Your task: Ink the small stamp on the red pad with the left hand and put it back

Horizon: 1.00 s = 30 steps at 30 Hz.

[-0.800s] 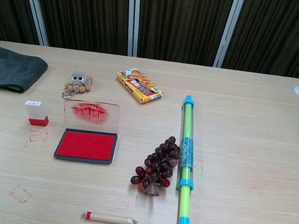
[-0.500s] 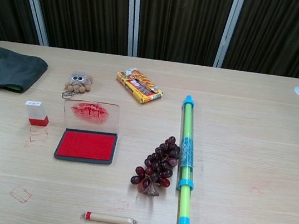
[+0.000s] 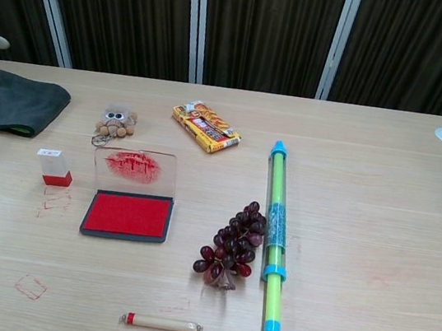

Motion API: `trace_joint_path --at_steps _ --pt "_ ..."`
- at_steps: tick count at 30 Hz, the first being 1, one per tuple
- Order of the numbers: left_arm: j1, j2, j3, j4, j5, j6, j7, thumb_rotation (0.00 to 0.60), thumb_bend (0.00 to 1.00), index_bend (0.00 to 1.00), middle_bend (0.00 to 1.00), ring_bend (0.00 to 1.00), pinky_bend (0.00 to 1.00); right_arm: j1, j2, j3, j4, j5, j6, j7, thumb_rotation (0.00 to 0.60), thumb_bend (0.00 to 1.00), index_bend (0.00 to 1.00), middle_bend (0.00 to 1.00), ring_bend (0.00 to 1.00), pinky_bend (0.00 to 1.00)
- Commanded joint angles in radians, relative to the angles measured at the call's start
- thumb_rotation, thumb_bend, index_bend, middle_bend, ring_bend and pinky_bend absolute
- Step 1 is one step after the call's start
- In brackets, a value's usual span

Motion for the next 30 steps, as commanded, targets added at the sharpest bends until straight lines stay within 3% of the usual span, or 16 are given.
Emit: trace_joint_path --at_steps 1,6,10,16,30 --pt "-0.070 -0.081 -0.034 0.064 -0.085 -0.075 0.047 0.600 0.02 0.11 0.09 0.82 0.87 0.000 0.000 0.003 0.005 0.010 -0.006 -0.001 0.600 0.00 0.00 0.00 0.00 0.00" --pt "-0.108 -0.149 -0.036 0.125 -0.141 -0.104 0.081 0.600 0.18 0.31 0.26 0.85 0.90 0.000 0.002 0.006 0.012 0.025 -0.013 0.002 0.600 0.00 0.00 0.00 0.00 0.00" --pt "-0.126 -0.193 -0.030 0.178 -0.173 -0.112 0.108 0.600 0.23 0.36 0.30 0.86 0.90 -0.001 0.002 0.007 0.019 0.041 -0.022 0.004 0.600 0.00 0.00 0.00 0.00 0.00" --pt "-0.141 -0.242 -0.022 0.245 -0.192 -0.123 0.103 0.600 0.29 0.38 0.34 0.86 0.90 -0.002 0.003 0.008 0.023 0.052 -0.027 0.003 0.600 0.00 0.00 0.00 0.00 0.00" --pt "-0.156 -0.282 -0.018 0.292 -0.186 -0.109 0.083 0.600 0.29 0.40 0.43 0.86 0.91 0.004 -0.002 0.009 0.030 0.063 -0.041 -0.004 0.600 0.00 0.00 0.00 0.00 0.00"
